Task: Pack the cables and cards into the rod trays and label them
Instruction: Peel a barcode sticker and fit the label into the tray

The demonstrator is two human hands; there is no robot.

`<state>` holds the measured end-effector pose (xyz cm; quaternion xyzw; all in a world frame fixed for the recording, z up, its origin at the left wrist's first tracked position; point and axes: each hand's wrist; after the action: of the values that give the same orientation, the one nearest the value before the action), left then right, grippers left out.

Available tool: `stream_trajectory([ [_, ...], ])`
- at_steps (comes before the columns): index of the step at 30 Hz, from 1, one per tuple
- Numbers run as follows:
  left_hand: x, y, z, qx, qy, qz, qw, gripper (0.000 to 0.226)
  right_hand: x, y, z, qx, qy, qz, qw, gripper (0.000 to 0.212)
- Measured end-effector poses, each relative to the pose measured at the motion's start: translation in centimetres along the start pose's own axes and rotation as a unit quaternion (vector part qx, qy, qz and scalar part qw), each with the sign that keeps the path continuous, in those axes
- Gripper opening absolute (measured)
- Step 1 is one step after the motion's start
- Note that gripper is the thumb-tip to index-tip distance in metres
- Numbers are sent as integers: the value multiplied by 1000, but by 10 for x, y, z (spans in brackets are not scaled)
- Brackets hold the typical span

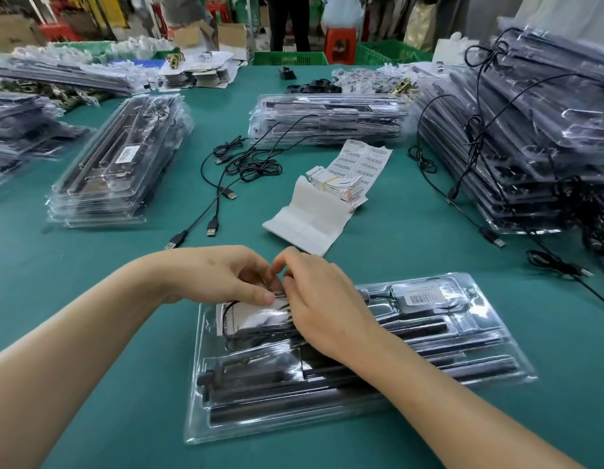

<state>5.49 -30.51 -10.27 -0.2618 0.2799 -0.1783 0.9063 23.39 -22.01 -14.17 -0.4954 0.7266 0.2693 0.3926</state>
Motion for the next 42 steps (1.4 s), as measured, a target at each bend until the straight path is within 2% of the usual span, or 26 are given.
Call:
stream_trajectory([
  [7,-5,-1,-3,-25,-60,-4,998,18,0,0,-1,0,-3,3,1000,23],
  [20,-5,-1,7,-32,-26,-33,999,14,0,-1,-2,-10,1,13,1000,16],
  [24,-5,0,9,-48,-6,-44,998,21,-1,-1,-3,-11,3,12,1000,11],
  [34,-4,2,6,-63,12,-34,997,17,0,-1,-3,-4,-23,6,1000,13],
  [42,-1,2,2,-52,-29,-8,998,13,1,-2,-1,1,-12,-11,1000,16],
])
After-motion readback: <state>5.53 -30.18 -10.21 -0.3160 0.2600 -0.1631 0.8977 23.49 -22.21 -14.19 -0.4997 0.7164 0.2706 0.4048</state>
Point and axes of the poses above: each hand's wrist, its own y-axis towards the middle knuckle, its own x-axis out of the palm, z = x × y, and after that the axes turned 12 degrees about -z, right-handed
